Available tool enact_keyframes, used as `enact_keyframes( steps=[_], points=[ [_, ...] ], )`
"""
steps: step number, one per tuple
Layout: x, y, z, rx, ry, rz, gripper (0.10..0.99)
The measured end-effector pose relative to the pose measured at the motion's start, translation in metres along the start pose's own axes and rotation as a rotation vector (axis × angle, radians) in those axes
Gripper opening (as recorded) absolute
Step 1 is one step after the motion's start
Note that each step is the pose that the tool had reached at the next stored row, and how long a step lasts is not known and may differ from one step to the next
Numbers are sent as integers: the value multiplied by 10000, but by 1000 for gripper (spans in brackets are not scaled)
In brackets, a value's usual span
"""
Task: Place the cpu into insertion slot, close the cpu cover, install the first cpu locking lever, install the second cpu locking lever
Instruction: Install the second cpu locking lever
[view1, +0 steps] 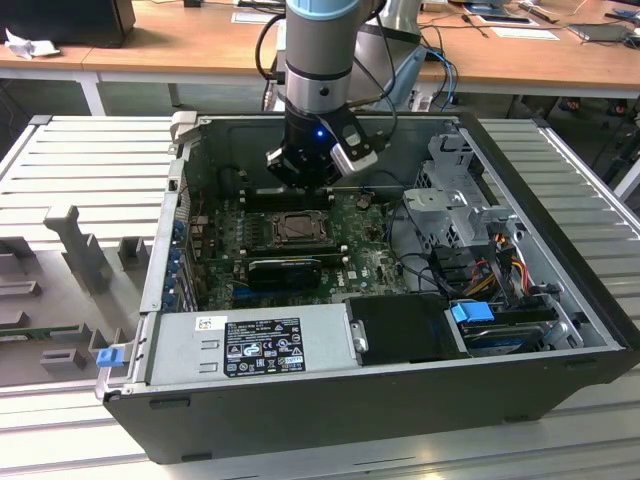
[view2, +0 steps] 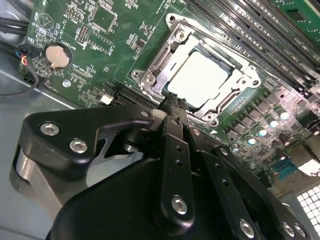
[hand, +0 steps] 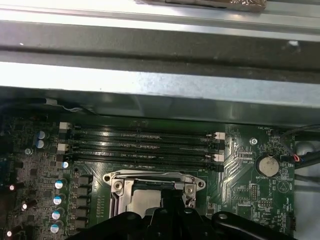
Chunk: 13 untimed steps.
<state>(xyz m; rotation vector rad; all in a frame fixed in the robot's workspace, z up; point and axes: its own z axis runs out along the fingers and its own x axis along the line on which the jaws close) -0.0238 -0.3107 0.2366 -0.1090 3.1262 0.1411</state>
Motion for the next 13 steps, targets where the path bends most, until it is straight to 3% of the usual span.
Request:
enact_keyframes(
  steps=[4,13],
  points=[
    [-2,7,-77,7,-1,-3,106],
    [6,-106,-87,7,-1,-3,106]
  ],
)
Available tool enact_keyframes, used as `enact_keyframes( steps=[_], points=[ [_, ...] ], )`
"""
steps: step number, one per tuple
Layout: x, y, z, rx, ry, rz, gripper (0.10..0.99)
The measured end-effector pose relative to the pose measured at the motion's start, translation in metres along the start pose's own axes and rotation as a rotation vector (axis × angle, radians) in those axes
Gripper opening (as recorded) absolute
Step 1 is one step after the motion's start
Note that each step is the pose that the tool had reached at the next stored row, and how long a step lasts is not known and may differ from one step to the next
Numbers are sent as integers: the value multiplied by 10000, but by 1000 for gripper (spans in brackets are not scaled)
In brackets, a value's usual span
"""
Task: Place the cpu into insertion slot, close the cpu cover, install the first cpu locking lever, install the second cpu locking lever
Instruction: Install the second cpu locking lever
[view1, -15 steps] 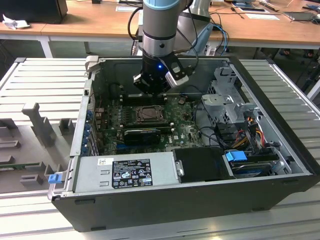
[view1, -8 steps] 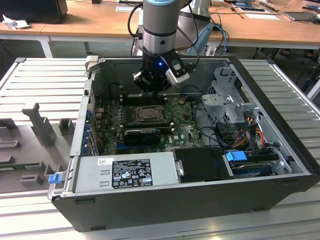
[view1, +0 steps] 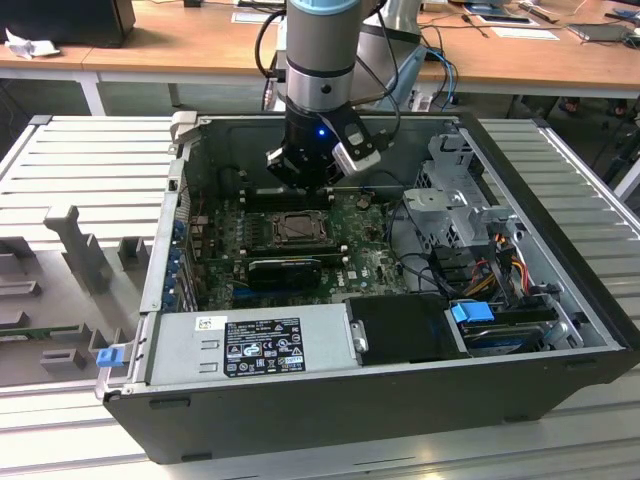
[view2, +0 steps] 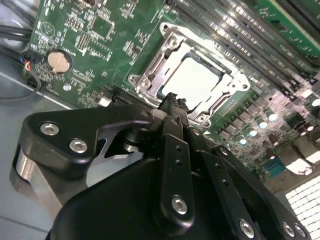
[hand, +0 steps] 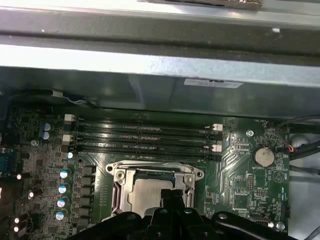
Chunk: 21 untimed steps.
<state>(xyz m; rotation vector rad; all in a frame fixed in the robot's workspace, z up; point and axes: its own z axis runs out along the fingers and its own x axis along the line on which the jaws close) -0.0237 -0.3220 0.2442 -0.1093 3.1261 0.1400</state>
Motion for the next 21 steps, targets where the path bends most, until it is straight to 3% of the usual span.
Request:
enact_keyframes(
  steps=[6,10,13,21],
  points=[
    [9,-128,-11,-1,0,1,106],
    [11,-156,-7,0,0,0,106],
    [14,-198,1,-5,53,5,106],
    [17,-246,-3,-11,56,5,106]
  ],
)
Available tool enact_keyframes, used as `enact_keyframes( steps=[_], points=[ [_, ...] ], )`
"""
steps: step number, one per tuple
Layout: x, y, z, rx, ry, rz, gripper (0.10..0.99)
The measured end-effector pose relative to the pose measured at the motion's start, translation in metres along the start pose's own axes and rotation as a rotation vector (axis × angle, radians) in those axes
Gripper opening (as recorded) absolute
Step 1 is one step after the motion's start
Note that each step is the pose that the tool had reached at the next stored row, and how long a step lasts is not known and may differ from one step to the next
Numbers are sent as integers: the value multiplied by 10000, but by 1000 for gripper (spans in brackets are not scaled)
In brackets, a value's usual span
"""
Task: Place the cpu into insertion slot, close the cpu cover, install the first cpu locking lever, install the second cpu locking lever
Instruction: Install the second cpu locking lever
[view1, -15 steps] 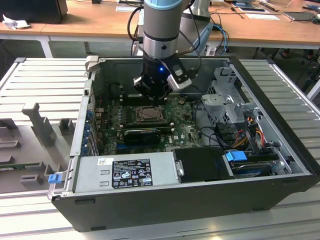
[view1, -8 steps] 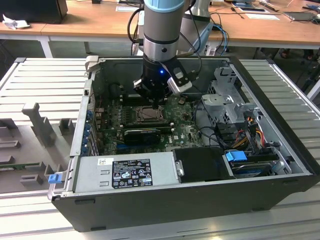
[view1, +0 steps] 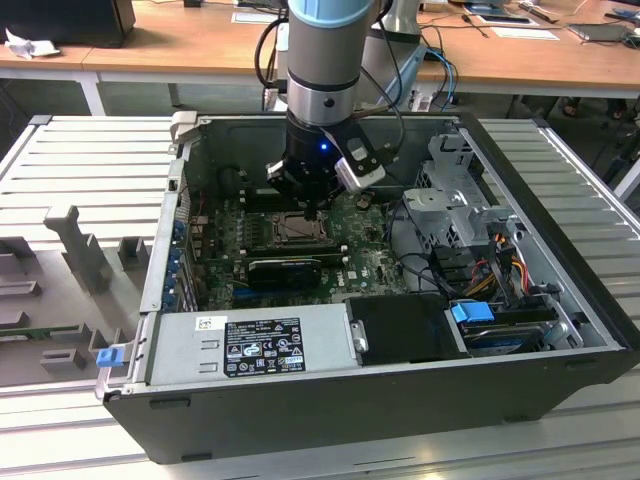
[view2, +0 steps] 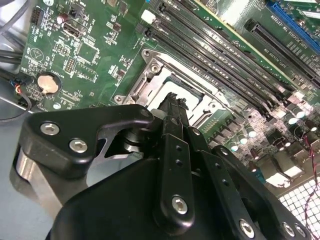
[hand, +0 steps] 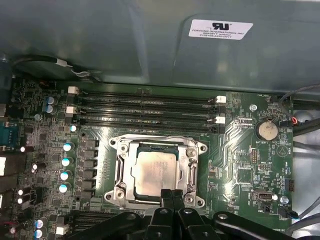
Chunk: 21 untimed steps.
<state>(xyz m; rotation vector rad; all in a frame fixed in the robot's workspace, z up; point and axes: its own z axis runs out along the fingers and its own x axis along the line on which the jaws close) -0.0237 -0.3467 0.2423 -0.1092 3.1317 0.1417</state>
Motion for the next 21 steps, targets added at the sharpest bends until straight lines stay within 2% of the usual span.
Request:
enact_keyframes(
  steps=[6,10,15,21],
  points=[
    [0,7,-83,0,-1,1,106],
    [2,-27,-85,1,3,1,106],
    [7,-97,-32,-20,134,13,106],
    [10,-144,-26,-48,138,12,106]
  ],
)
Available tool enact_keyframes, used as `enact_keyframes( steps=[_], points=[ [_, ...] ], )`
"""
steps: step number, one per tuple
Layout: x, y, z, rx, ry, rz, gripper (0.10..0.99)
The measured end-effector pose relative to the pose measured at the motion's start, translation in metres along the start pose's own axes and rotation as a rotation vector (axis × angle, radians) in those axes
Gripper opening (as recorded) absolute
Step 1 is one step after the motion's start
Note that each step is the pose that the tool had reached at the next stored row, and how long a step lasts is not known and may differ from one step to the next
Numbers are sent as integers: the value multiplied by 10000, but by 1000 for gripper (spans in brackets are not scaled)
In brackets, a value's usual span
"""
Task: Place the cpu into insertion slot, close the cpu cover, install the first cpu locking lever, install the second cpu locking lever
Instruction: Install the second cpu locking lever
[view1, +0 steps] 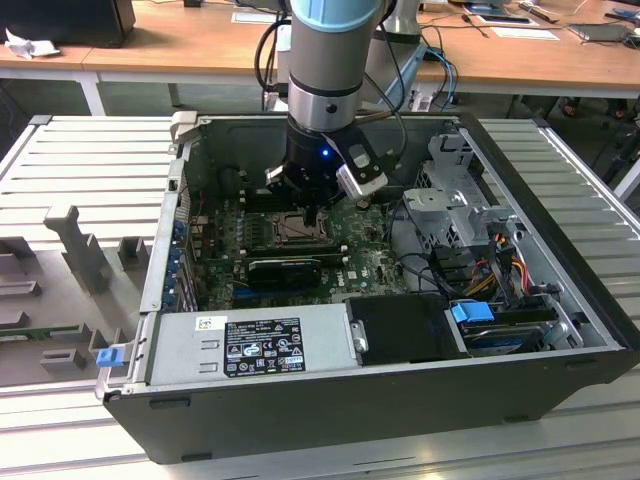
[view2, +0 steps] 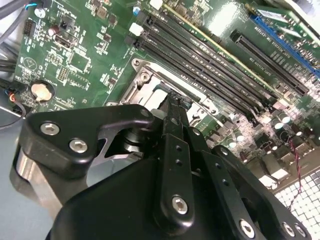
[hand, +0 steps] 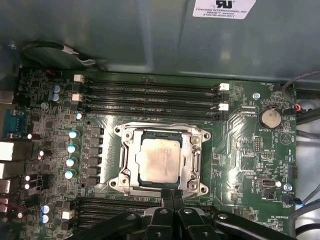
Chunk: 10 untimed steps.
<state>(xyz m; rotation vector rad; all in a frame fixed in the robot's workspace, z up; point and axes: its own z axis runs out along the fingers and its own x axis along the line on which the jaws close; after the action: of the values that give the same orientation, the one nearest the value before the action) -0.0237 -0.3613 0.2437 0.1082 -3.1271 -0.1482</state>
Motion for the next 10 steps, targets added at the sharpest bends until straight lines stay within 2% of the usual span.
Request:
enact_keyframes(
  steps=[8,9,10],
  points=[
    [4,-58,7,-20,0,-16,106],
    [5,-68,10,-33,1,-23,106],
    [7,-92,21,-107,-1,-54,106]
  ],
)
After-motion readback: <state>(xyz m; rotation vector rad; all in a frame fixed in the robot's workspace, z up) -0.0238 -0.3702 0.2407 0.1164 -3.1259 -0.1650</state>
